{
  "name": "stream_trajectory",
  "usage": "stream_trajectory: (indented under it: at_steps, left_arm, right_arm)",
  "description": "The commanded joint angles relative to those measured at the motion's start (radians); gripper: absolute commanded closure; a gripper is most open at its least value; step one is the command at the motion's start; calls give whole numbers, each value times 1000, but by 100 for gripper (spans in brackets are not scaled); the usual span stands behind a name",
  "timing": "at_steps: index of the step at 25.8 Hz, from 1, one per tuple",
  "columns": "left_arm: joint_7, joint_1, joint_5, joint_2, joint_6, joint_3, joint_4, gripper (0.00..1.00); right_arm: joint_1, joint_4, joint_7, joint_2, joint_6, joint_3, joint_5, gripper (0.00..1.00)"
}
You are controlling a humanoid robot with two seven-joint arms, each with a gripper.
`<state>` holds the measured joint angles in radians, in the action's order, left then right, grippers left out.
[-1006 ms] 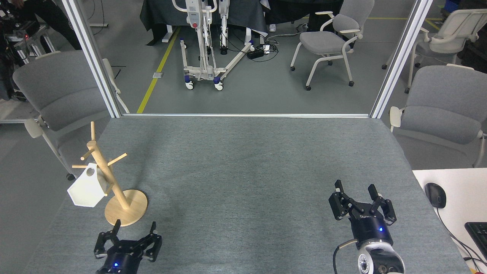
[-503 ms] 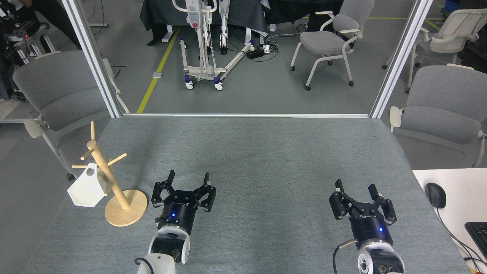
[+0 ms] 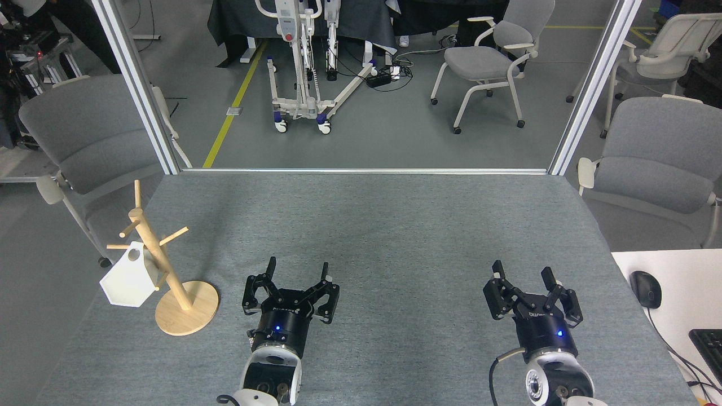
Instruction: Hang cup on storage rack
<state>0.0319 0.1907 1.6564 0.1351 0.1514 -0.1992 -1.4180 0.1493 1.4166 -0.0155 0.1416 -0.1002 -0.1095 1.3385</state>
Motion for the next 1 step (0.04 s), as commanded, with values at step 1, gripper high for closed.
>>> stream_trajectory:
  at_steps: [1]
  left_arm:
    - [0,-10,0,0,-3,0,-9,1]
  right_arm:
    - [16,-21,6,-3,1,4,2,0]
